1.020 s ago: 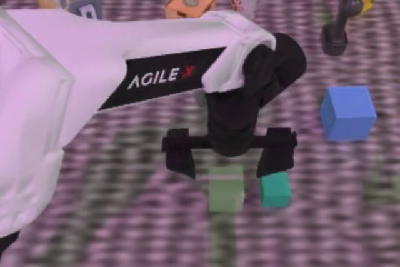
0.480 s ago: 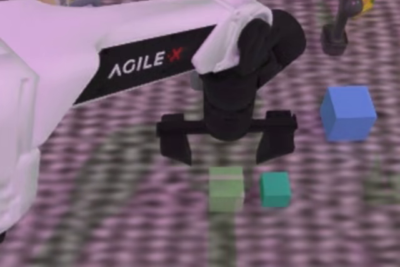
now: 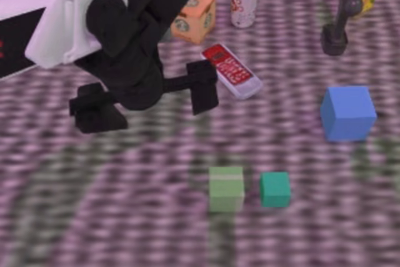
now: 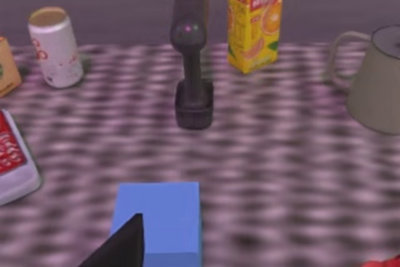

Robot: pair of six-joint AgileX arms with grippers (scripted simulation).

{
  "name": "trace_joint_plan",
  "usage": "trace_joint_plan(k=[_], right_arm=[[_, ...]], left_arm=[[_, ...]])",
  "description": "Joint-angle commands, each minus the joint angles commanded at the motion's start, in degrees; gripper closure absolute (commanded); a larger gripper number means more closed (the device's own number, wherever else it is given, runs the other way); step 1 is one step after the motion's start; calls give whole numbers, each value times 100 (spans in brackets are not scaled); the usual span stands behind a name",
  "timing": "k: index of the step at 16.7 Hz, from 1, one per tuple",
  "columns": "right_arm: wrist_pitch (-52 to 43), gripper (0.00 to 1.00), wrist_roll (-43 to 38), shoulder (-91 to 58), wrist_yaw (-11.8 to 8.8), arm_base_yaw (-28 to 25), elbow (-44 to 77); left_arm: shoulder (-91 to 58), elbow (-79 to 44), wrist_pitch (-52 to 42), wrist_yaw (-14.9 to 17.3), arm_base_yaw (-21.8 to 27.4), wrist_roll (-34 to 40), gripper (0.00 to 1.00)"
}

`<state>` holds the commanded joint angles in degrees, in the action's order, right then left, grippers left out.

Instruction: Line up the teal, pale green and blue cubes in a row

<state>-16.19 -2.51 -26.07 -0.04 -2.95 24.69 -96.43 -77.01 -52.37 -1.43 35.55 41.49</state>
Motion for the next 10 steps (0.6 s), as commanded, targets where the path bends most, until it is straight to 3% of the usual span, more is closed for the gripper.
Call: trace_joint_plan(k=[10], right_arm=[[-3382, 0, -474, -6405, 17, -550, 4876]], left_arm=[[5675, 4642, 3030, 70, -2233, -2168, 0]])
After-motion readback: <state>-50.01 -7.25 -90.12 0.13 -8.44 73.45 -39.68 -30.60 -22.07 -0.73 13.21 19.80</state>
